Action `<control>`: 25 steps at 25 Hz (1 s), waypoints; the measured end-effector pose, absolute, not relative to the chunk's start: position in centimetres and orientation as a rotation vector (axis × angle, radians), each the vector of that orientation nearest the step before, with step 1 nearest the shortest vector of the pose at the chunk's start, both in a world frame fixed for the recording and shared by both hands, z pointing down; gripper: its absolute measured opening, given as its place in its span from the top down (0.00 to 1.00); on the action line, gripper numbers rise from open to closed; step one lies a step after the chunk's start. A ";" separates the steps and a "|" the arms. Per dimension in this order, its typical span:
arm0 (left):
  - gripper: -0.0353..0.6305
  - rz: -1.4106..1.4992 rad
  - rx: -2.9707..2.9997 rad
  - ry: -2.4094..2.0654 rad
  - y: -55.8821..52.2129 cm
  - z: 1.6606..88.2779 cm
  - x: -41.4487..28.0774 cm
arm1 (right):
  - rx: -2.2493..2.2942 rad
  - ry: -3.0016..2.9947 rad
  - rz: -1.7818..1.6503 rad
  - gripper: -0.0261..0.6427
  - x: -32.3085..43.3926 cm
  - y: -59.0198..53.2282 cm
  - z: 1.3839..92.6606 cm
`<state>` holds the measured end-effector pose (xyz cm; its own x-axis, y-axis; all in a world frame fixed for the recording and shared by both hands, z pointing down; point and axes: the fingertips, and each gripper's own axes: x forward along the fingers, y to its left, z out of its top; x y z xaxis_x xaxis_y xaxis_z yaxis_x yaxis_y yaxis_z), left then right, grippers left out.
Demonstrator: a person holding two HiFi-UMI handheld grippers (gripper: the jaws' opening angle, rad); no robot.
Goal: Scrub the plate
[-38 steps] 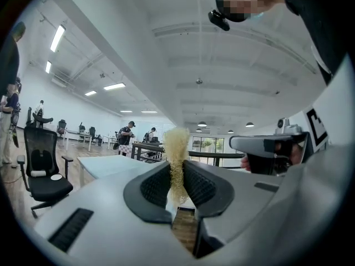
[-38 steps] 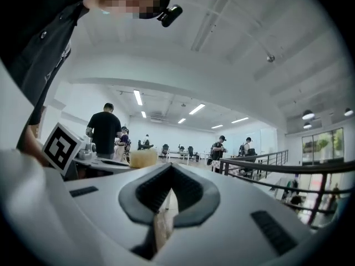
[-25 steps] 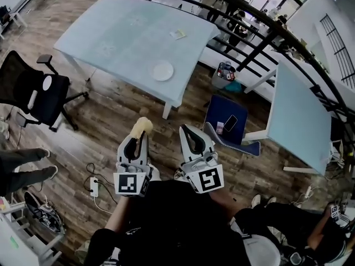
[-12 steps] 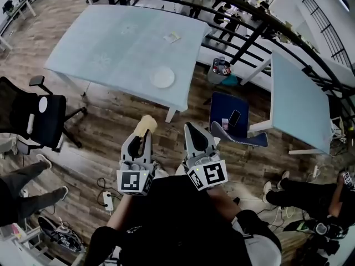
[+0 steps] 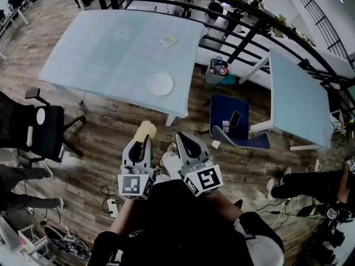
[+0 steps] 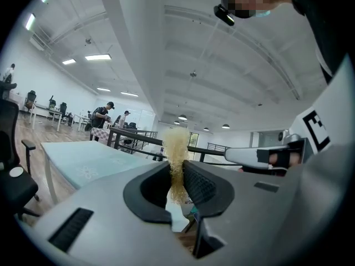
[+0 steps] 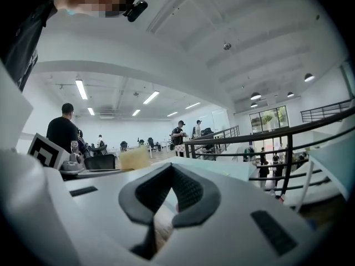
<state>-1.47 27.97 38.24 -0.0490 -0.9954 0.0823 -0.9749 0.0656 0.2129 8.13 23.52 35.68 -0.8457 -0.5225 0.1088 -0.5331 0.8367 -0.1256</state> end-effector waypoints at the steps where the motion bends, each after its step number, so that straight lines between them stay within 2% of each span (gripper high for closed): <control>1: 0.85 -0.140 2.009 -2.134 27.5 38.3 -1.6 | 0.857 -2.942 0.240 0.96 7.9 22.8 35.9; 11: 0.85 -0.082 2.000 -2.135 19.7 38.0 -4.6 | 0.873 -2.962 0.279 0.96 4.0 13.3 36.0; 25: 0.85 -0.043 2.037 -2.025 9.4 39.3 -4.8 | 1.044 -2.922 0.272 0.96 5.1 4.7 35.2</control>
